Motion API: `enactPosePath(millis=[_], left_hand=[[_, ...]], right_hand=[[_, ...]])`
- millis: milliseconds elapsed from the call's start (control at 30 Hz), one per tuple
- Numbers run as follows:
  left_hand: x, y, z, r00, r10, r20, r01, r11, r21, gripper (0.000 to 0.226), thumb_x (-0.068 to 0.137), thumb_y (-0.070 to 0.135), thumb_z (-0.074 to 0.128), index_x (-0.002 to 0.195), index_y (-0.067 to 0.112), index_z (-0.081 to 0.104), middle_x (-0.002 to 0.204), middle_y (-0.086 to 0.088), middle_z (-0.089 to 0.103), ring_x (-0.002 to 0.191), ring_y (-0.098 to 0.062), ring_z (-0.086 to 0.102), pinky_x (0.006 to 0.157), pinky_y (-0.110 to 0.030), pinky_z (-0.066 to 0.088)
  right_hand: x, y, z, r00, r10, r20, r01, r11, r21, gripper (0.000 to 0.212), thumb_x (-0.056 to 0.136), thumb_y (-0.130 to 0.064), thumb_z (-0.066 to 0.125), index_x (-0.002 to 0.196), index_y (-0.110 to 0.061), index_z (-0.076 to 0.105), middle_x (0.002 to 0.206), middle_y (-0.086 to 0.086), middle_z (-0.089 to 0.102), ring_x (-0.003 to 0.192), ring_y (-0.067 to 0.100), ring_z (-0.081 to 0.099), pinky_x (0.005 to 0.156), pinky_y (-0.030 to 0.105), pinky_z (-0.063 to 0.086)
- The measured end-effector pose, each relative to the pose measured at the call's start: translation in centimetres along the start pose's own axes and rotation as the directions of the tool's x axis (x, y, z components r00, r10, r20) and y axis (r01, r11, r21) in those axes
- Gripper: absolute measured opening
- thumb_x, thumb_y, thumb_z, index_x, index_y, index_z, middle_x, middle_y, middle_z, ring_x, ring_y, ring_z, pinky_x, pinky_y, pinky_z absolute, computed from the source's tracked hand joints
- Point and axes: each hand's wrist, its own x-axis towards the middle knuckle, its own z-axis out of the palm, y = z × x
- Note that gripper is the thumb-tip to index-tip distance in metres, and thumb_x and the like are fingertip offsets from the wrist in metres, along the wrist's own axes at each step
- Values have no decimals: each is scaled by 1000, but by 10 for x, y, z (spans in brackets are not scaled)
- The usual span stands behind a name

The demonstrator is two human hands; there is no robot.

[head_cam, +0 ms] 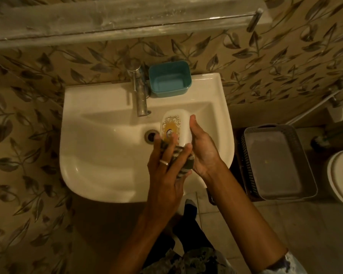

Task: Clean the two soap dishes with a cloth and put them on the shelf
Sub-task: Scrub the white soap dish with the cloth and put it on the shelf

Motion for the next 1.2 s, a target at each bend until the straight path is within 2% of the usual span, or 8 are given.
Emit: enactPosePath(millis=[200,400,567,733,767,800,1067,1200], left_hand=[[80,12,-19,992,-116,55,105,977,185,43,94,34,42,136,25,47,153,-6,34,145,-31,19,113,-57,24],[95,-2,-31,914,-392,101,404,868,-290,35,98,29,43,129,17,50,112,-8,65,95,-16,65,87,-45,55],[31,22,-3,958,-285,14,280,928,-248,43,97,38,37,139,37,31,154,9,29,139,13,12,109,-4,18],[43,37,12,941,-261,217,325,875,-358,42,94,34,44,135,28,46,148,5,38,147,-17,12,120,-36,16],[52,31,19,915,-323,242,304,946,112,42,93,36,44,135,27,47,147,3,40,146,-16,15,120,-37,16],[67,22,16,909,-366,198,405,887,-222,43,93,35,43,136,29,45,150,4,37,146,-16,13,119,-35,9],[93,-61,-50,924,-382,29,383,922,-64,22,94,13,48,93,-1,65,79,-9,65,64,-1,58,63,-6,45],[100,-109,-89,811,-568,-137,564,823,-74,24,96,22,47,96,8,66,88,-7,62,81,-19,59,77,-25,48]], right_hand=[[-7,19,-4,997,-47,60,48,999,-9,39,94,-34,43,120,-10,61,121,17,59,113,31,56,102,44,42],[-7,10,5,989,-143,21,139,982,126,52,93,-48,39,125,-10,57,117,15,65,106,30,63,93,46,52],[-2,3,0,986,-145,-77,160,956,247,67,94,-51,41,140,-2,42,123,19,54,117,32,50,114,47,32],[-3,12,-13,991,-111,-80,123,979,165,51,97,-47,37,115,-5,60,98,14,68,92,26,67,83,35,58],[-3,16,-14,986,-136,-94,147,981,127,44,99,-39,37,110,-5,63,96,14,70,89,25,70,76,32,59],[-5,20,-14,984,-151,-93,160,982,98,39,99,-33,38,111,-6,64,102,15,70,92,25,70,77,32,59],[-20,21,-31,992,-123,-40,121,991,-52,48,91,-51,41,116,-21,69,120,13,68,109,29,66,79,41,58],[-21,1,-42,987,-132,-93,131,991,-20,60,88,-54,41,131,-15,56,127,16,64,113,30,63,92,49,54]])
